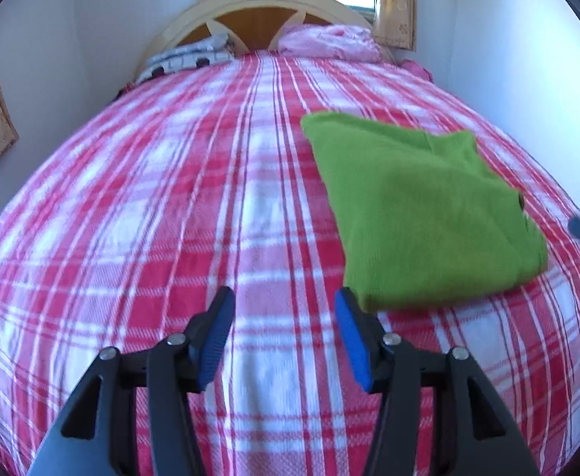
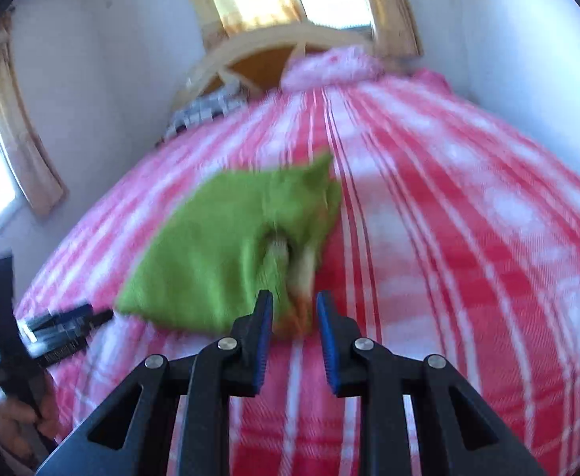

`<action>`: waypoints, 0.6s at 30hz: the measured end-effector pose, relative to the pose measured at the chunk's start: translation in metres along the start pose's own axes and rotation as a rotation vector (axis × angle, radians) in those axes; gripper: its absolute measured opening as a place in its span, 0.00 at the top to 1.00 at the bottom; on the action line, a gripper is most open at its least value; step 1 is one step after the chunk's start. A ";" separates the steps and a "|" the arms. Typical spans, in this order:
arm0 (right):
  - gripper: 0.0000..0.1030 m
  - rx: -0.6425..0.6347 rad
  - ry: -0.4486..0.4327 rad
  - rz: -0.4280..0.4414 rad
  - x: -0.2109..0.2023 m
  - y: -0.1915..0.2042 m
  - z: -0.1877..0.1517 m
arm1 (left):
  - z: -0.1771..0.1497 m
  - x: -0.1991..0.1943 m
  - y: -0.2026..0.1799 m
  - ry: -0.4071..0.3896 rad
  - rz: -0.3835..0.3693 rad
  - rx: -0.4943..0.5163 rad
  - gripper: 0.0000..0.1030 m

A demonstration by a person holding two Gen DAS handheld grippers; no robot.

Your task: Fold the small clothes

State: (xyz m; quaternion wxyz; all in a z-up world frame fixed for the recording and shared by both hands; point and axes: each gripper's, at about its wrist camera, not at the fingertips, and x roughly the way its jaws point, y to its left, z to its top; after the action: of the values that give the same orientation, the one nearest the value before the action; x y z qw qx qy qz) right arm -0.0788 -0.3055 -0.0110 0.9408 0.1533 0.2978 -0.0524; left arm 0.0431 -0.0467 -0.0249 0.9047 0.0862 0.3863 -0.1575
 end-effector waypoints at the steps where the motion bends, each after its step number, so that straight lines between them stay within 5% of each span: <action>1: 0.77 -0.003 -0.009 0.009 0.001 0.002 0.008 | 0.003 0.000 -0.001 -0.007 0.002 0.000 0.47; 7: 0.77 -0.099 0.027 0.010 0.054 0.029 0.041 | 0.027 0.007 -0.008 -0.043 0.002 0.004 0.47; 12: 0.77 -0.098 0.110 -0.041 0.101 0.024 0.029 | 0.039 0.018 -0.016 -0.045 -0.002 0.011 0.47; 18: 0.77 -0.103 0.130 0.001 0.106 0.025 0.009 | 0.043 0.040 -0.027 -0.011 -0.022 0.030 0.46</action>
State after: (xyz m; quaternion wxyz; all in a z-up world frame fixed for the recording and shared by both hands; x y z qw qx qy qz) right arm 0.0171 -0.2859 -0.0586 0.9261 0.1078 0.3607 -0.0264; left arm 0.0890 -0.0932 -0.0254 0.9036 0.0947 0.3801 -0.1735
